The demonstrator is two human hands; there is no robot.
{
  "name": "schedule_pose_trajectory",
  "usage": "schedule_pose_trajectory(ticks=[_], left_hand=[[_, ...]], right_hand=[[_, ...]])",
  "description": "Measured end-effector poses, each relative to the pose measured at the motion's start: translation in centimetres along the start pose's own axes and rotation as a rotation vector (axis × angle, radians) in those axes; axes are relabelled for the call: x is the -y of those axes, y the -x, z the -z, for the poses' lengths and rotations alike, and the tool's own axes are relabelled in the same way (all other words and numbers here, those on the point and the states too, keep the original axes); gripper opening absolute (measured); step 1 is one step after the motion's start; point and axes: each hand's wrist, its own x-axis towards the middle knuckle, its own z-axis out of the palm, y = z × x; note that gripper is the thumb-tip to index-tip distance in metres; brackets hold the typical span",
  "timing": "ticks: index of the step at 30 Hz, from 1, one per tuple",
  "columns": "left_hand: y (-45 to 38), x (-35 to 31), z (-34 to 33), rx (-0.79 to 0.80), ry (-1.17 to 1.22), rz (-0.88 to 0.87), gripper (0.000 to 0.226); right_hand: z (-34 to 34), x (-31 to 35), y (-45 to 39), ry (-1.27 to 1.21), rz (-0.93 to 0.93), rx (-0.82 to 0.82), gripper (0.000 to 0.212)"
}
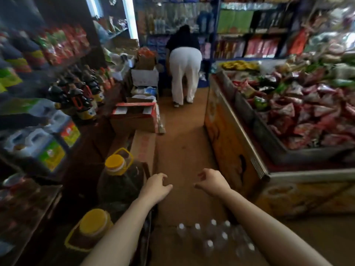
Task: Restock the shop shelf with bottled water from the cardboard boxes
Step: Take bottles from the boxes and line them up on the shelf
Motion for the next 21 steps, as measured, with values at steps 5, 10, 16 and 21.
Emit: schedule_pose_trajectory(ticks=[5,10,16,21], left_hand=[[-2.4,3.0,-10.7,0.158,0.023,0.031,0.055],[-5.8,10.5,-21.0,0.254,0.095,0.121,0.068],[-11.3,20.6,-32.7,0.264,0.150,0.214,0.087],[-15.9,25.2,-41.5,0.251,0.181,0.231,0.094]], right_hand=[[-7.6,-8.0,-1.2,-0.052,-0.170,0.051,0.049],[-18.4,-15.1,-3.3,-0.092,-0.220,0.163,0.047],[-31.3,-21.9,-6.8,-0.160,-0.184,0.240,0.038],[-40.8,-27.8,-10.3,-0.212,-0.189,0.315,0.039]])
